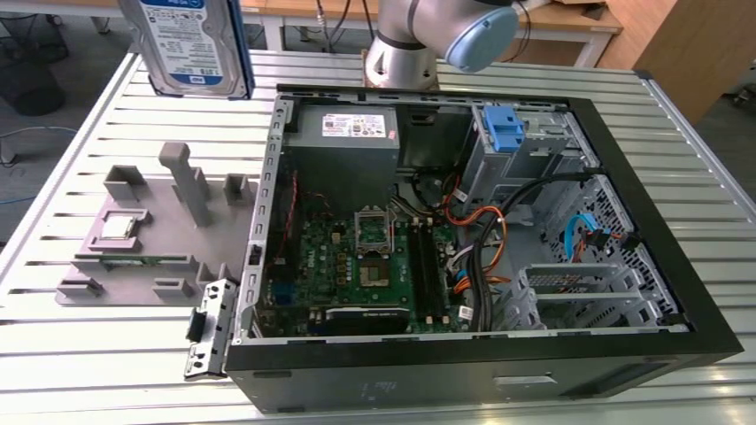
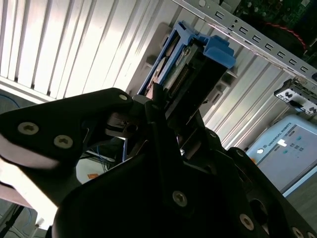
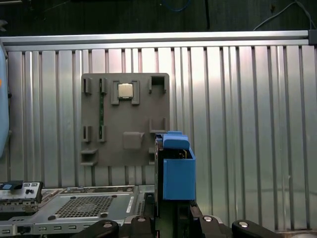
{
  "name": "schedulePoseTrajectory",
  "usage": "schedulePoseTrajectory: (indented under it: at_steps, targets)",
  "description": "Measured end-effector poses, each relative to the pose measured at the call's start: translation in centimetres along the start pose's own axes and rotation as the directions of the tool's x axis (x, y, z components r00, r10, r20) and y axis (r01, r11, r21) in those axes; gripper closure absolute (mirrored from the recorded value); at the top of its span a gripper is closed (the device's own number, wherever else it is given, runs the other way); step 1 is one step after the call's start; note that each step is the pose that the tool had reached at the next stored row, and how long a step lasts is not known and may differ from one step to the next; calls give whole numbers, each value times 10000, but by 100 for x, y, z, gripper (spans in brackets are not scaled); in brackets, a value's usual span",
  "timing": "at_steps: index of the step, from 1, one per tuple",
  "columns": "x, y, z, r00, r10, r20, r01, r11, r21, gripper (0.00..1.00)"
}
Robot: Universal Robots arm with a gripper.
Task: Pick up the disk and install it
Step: 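Pick up the disk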
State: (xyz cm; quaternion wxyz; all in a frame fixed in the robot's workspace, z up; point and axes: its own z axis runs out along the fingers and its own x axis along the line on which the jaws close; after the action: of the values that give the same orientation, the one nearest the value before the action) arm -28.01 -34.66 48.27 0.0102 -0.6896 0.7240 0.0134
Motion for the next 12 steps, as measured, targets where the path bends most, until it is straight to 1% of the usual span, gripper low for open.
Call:
schedulePoseTrajectory:
  at_steps: [12]
  targets:
    - [-3,-70,0,10000,0,0,0,10000,0,65]
